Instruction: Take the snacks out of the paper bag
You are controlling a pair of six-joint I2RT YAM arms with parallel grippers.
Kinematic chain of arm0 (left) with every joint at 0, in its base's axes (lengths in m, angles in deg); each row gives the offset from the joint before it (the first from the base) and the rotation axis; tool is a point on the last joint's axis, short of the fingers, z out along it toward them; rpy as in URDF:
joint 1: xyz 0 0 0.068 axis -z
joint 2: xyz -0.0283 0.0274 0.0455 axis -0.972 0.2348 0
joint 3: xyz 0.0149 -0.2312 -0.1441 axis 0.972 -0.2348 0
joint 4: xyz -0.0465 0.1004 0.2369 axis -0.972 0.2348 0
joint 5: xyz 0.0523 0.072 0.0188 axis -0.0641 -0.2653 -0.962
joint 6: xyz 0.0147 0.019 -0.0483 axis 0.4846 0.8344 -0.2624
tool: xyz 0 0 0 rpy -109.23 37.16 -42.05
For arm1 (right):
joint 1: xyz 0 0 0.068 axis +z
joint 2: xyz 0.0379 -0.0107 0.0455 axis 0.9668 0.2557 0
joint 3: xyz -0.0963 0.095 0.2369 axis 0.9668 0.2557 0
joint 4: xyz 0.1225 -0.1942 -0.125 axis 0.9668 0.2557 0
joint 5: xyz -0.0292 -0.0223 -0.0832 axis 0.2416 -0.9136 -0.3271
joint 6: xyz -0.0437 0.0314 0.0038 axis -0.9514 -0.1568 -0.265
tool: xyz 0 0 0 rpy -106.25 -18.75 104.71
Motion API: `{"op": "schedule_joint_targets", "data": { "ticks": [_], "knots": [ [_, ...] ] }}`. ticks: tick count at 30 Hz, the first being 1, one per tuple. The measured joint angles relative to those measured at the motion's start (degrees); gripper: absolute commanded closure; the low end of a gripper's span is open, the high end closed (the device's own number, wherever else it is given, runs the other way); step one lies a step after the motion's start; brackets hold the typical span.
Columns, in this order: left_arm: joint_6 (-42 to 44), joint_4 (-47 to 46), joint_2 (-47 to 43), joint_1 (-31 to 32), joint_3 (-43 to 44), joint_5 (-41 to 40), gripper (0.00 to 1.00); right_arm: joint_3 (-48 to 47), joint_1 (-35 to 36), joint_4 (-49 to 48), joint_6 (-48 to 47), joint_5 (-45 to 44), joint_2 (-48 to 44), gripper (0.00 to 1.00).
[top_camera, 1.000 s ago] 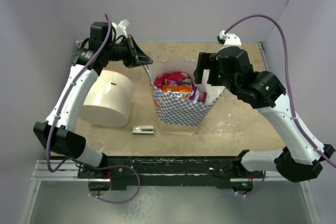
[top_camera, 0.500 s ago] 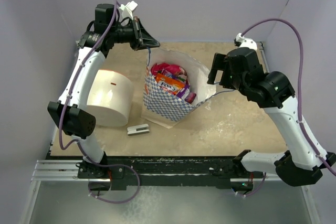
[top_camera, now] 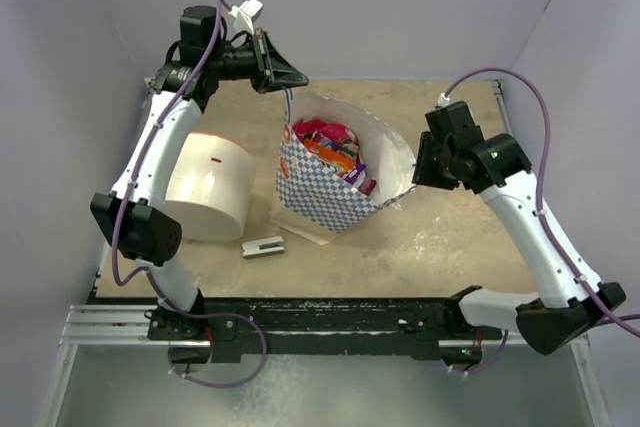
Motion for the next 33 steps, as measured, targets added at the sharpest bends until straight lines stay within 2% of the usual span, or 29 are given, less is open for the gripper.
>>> {"op": "schedule_joint_targets", "data": {
  "ticks": [3,8,15,19,22,28,30,33],
  "knots": [
    [-2.0,-1.8,0.0,0.0,0.1,0.9,1.0,0.5,0.0,-1.0,-1.7,2.3,-0.3,1.0],
    [-4.9,-5.8,2.8,0.0,2.9,2.8,1.0,1.4,0.0,-6.0,-4.2,8.2,-2.6,1.0],
    [-9.4,-11.4,13.6,0.0,15.7,5.3,1.0,8.6,1.5,-16.7,0.2,21.8,-5.0,1.0],
    [-11.0,-15.1,13.6,0.3,15.1,6.2,0.99,12.9,5.1,-22.0,3.9,25.6,-5.3,1.0],
    [-11.1,-17.7,10.9,1.5,10.0,6.5,0.99,14.9,7.1,-23.5,5.2,26.9,-5.4,0.99],
    [-7.1,-16.4,0.7,8.6,-4.2,4.8,0.99,18.3,7.7,-21.2,6.8,26.3,-10.2,0.76],
    [-6.8,-16.5,-4.3,10.9,-9.8,3.9,1.0,18.3,7.7,-19.3,7.2,24.8,-12.4,0.69],
    [-6.8,-16.7,-10.1,11.9,-14.6,2.8,1.0,17.4,7.7,-15.7,7.2,20.6,-14.5,0.54]
  ]
}}
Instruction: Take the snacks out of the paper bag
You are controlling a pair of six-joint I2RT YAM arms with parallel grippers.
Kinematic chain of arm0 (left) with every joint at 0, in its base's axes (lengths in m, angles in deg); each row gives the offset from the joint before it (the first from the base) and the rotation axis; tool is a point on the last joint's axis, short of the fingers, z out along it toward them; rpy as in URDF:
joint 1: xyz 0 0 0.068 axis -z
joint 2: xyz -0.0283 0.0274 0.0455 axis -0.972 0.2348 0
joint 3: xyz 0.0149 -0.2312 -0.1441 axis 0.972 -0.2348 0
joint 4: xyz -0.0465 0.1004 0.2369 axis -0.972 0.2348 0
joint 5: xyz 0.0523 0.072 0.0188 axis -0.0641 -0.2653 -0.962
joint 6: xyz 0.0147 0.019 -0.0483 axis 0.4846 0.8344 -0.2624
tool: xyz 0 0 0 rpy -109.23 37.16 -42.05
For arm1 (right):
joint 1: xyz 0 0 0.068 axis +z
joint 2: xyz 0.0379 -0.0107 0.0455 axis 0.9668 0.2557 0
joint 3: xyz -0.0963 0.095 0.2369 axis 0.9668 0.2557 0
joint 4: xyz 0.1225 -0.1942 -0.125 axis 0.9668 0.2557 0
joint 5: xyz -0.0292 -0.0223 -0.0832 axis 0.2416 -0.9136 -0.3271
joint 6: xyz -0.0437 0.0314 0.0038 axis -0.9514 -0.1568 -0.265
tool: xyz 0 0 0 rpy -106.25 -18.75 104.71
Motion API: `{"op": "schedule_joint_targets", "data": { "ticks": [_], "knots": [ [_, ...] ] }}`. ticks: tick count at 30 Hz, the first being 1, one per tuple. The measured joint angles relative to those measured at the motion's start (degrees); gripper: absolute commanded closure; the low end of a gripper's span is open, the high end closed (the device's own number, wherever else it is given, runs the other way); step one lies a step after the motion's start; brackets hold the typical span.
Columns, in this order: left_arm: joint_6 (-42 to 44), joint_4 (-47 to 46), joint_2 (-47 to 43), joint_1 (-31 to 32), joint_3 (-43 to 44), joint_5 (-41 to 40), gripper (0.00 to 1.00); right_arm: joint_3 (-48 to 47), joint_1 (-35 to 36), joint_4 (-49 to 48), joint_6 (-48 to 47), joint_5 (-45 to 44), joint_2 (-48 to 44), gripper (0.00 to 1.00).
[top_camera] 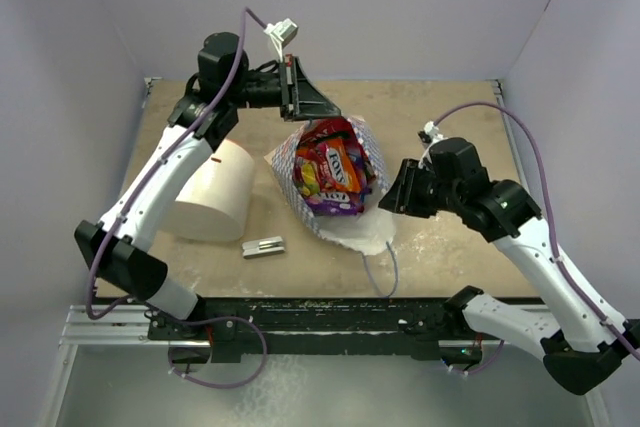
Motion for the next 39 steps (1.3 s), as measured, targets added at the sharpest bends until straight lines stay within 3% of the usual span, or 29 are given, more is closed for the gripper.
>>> {"op": "schedule_joint_targets", "data": {
  "ticks": [4,7,10,14,20,24,27,30,39],
  "knots": [
    [0.0,-0.1,-4.1,0.0,-2.4,-1.6,1.0,-5.4,0.0,3.6,-2.8,-6.1,1.3,0.41],
    [-0.2,-0.1,-4.6,0.1,-3.3,-2.3,1.0,-11.3,0.0,3.7,-7.6,-8.6,3.2,0.17],
    [-0.3,0.3,-4.5,0.1,-4.3,-3.0,1.0,-15.1,0.0,0.2,-14.4,-8.2,3.5,0.09],
    [-0.5,0.3,-4.5,0.1,-4.6,-3.6,1.0,-15.2,0.0,-6.6,-22.9,-3.1,1.8,0.08],
    [0.5,2.9,-4.5,0.2,-4.1,-5.2,1.0,-15.1,0.2,-11.6,-27.0,0.3,3.7,0.09],
    [3.8,9.0,-3.0,-0.1,1.0,-7.0,1.0,-15.2,0.3,-12.2,-27.1,-2.0,7.3,0.09],
    [6.2,12.3,-1.7,-1.5,5.0,-7.2,1.0,-15.7,0.3,-11.4,-26.5,-4.8,9.8,0.01],
    [9.1,15.3,0.3,-3.3,9.0,-6.8,1.0,-18.0,0.2,-9.1,-24.4,-7.7,12.0,0.0],
    [17.3,22.8,5.6,-4.1,17.5,-6.7,1.0,-20.4,-0.1,-9.8,-27.1,-10.9,9.6,0.0]
  ]
}}
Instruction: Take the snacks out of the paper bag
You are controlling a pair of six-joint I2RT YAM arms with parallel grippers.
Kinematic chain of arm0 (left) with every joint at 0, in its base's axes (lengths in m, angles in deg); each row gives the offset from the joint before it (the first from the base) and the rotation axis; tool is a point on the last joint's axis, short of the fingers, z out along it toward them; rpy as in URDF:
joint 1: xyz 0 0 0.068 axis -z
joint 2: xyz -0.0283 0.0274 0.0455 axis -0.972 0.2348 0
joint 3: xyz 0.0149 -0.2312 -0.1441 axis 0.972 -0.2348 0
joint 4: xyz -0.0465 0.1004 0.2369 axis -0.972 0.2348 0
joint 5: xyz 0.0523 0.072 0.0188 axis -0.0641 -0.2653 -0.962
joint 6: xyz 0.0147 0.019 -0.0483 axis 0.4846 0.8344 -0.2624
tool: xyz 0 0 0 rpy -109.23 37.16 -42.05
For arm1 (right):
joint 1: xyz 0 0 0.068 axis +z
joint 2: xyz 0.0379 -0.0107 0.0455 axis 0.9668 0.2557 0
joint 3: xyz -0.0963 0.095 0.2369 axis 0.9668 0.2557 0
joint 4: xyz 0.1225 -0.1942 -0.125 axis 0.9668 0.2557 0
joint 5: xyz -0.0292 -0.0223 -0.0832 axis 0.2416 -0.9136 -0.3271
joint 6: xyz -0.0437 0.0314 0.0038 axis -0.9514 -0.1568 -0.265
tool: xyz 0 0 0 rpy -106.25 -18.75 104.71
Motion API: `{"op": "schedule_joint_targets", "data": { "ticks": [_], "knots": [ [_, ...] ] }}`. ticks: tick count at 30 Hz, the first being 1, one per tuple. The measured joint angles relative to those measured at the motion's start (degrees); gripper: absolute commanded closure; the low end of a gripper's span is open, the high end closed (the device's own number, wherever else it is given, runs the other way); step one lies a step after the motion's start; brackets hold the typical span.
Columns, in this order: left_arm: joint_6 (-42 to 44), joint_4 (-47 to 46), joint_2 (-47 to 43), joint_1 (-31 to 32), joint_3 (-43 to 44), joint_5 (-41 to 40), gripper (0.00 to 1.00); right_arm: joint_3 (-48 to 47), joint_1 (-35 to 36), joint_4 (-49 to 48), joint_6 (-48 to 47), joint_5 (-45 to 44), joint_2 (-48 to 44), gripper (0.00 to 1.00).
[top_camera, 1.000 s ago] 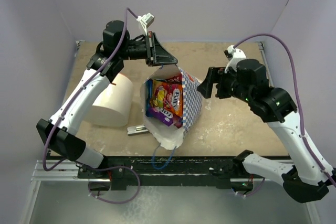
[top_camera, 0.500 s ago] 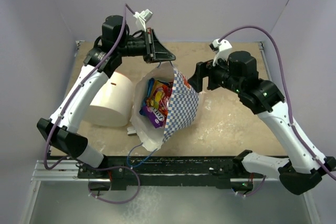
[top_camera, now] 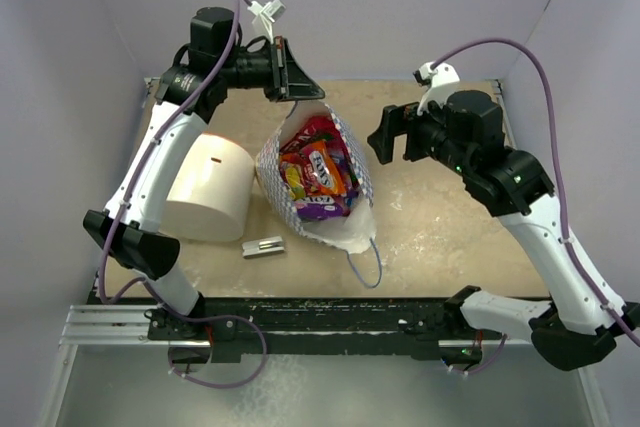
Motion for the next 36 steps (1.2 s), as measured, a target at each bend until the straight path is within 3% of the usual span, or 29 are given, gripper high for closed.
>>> {"op": "schedule_joint_targets", "data": {
  "ticks": [4,9,14,21,36],
  "knots": [
    [0.4,-1.6,-0.3,-0.2,-1.9,1.3,1.0,1.7,0.0,-2.9,-5.8,2.3,-3.0,0.04],
    [-2.7,-9.1,-2.7,0.2,-10.3,5.1,1.0,6.1,0.5,-5.5,-19.1,14.1,-5.7,0.1],
    [-5.5,-13.9,-4.7,1.5,-14.1,6.4,1.0,9.5,6.6,-4.5,-33.5,22.3,-4.7,0.15],
    [-7.8,-15.3,-6.6,1.8,-15.1,6.4,1.0,12.5,20.0,-5.7,-43.7,18.0,0.6,0.25],
    [-10.3,-16.6,-8.5,1.8,-18.3,5.2,1.0,27.1,20.3,-13.0,-56.0,13.7,3.9,0.22]
  ]
}}
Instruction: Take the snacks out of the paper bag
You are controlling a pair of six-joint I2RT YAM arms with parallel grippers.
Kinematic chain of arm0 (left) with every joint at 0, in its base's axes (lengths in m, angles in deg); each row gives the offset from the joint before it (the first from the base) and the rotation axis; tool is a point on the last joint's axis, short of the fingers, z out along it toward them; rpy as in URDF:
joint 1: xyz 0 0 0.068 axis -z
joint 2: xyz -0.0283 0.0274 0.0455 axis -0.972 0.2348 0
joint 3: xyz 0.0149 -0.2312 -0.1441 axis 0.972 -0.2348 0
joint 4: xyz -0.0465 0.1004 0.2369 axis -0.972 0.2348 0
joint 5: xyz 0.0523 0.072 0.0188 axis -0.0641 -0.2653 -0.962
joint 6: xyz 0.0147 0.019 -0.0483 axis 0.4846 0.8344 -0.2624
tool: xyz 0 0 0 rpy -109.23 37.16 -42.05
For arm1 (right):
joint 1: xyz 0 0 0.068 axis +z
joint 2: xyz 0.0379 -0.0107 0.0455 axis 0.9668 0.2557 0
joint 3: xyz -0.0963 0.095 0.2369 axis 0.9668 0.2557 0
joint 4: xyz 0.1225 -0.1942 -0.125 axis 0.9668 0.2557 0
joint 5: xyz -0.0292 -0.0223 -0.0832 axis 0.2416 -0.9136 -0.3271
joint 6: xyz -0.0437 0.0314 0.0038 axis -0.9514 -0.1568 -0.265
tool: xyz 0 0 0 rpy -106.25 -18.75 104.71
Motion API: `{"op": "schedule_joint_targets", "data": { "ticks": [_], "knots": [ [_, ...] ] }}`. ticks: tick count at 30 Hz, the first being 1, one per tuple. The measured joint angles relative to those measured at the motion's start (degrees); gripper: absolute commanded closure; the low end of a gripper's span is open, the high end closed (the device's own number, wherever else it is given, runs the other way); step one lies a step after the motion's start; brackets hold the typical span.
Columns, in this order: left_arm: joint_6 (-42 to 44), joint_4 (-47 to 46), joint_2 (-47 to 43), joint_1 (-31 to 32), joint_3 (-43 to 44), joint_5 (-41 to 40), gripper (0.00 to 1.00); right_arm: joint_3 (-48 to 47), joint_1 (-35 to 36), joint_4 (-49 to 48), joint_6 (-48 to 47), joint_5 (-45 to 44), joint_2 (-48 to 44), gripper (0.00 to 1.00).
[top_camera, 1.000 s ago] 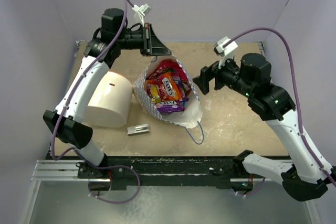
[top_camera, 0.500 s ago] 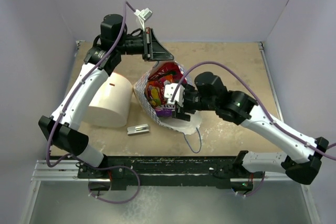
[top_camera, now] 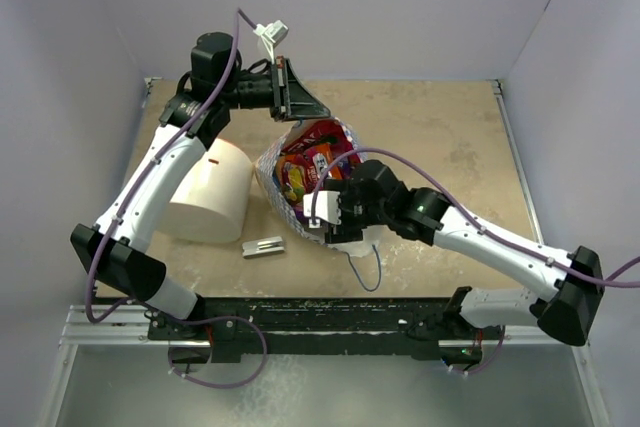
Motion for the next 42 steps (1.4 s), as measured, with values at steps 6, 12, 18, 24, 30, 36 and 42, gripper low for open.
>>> {"op": "schedule_joint_targets", "data": {
  "ticks": [6,12,18,24,30,36,42],
  "knots": [
    [-1.1,-0.8,0.0,0.0,-0.5,-0.1,1.0,5.7,0.0,-6.7,-2.6,-2.7,3.0,0.22],
    [-1.5,-1.0,0.0,0.0,-0.5,-0.1,1.0,8.3,0.0,-12.5,-3.1,-3.2,7.6,0.28],
    [-2.7,-2.2,-0.5,0.0,-1.8,-0.1,1.0,9.9,0.0,-19.9,-3.2,-5.5,10.6,0.52],
    [-4.5,-4.3,-2.4,0.0,-5.6,-0.2,1.0,9.9,0.0,-22.1,-2.9,-5.8,11.6,0.73],
    [-2.8,-2.1,-3.7,0.0,-5.8,-0.2,1.0,8.6,0.0,-17.9,-2.3,-4.0,11.1,1.0],
    [-1.2,-0.9,-4.0,0.0,-6.0,-0.3,1.0,7.5,0.0,-15.5,0.7,-4.5,7.9,1.0],
    [-0.3,1.3,-5.9,0.0,-7.0,-1.6,1.0,3.9,0.0,-12.6,6.6,-5.9,2.5,1.0]
  ]
}}
